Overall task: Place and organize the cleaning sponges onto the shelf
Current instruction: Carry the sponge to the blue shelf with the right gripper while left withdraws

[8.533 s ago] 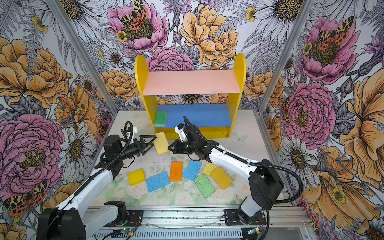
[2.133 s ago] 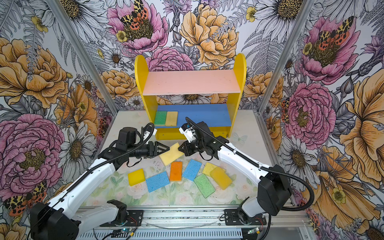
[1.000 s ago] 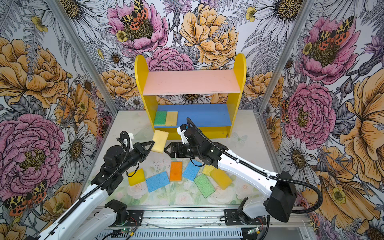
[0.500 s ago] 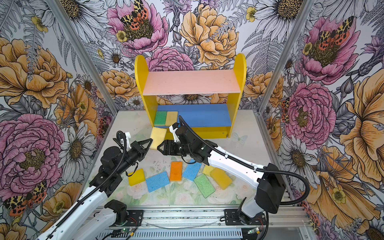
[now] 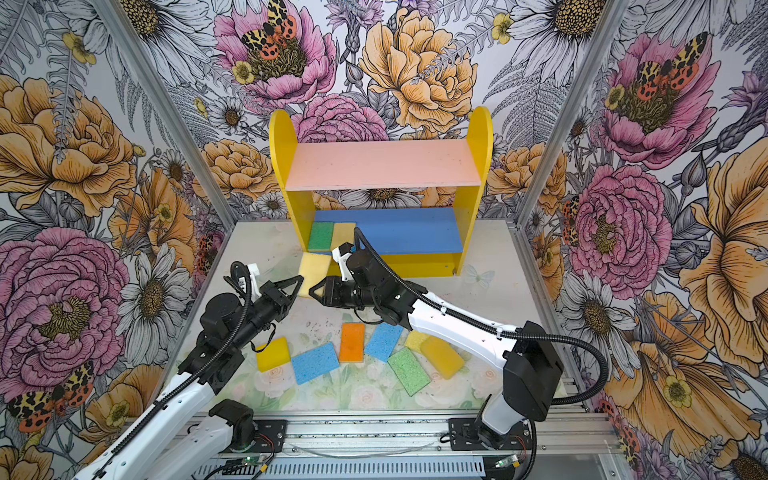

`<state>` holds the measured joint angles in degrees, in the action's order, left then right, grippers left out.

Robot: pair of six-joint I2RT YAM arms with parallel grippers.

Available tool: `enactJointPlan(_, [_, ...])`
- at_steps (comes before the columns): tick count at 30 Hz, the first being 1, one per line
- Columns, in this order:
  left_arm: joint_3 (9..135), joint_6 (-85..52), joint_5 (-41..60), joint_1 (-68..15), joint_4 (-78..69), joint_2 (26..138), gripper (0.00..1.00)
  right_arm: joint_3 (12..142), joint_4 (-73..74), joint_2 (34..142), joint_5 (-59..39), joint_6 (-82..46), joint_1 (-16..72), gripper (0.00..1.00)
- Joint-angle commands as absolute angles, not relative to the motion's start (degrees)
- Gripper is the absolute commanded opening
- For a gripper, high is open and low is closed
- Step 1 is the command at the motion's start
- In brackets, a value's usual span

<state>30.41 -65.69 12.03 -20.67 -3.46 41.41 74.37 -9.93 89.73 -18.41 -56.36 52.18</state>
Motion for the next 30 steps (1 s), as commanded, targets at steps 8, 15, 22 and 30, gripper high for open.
enactJointPlan(8, [30.2, -65.6, 11.9, -20.9, -4.5, 41.1, 0.04, 72.7, -6.1, 88.3, -17.9, -58.1, 53.0, 0.23])
enactJointPlan(15, [35.2, -59.3, 15.0, -19.9, 4.6, 43.2, 0.63, 69.5, -6.2, 85.3, -16.2, -57.3, 49.5, 0.18])
enactJointPlan(22, [39.2, -50.9, 26.5, -7.8, 15.0, 41.2, 0.95, 67.4, -8.5, 84.4, -20.4, -53.6, 37.7, 0.18])
enactJointPlan(30, [46.7, -29.7, 36.3, 5.9, 33.5, 45.0, 0.99, 74.7, -14.8, 91.7, -24.7, -43.4, 28.3, 0.18])
